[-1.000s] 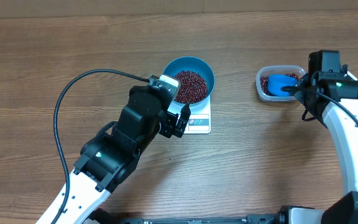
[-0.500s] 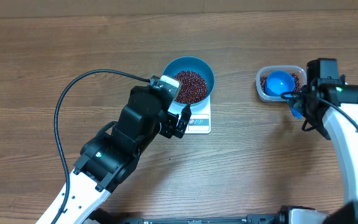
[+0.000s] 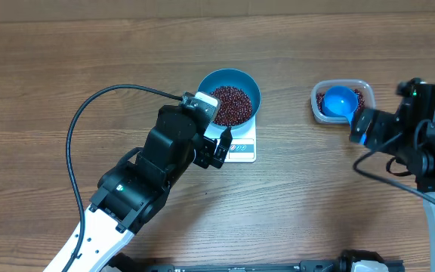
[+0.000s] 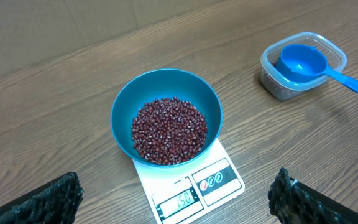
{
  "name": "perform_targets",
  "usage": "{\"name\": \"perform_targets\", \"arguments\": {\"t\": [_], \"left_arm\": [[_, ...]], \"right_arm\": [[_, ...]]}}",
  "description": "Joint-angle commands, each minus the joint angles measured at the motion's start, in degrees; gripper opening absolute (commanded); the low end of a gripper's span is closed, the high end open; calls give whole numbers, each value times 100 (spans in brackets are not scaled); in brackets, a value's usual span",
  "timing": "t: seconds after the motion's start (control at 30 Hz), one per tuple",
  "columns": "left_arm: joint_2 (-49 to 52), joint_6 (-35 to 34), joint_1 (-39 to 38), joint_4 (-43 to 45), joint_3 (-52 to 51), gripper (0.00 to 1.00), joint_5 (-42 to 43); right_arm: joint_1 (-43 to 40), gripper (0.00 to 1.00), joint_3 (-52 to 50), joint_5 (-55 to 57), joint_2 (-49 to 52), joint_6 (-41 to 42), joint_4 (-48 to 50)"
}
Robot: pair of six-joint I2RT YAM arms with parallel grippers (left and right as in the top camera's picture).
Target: Scoop item into bowl and weigh 150g on scale
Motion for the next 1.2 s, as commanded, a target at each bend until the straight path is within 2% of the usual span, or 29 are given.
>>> {"name": "perform_targets", "arguments": {"t": [0.0, 1.17], "left_arm": [[-15, 70, 26, -2, -7, 99, 70], [-17, 70, 26, -2, -7, 99, 70]], "right_arm": [[-7, 100, 107, -280, 22, -981, 70], [-7, 100, 107, -282, 321, -979, 129]]}}
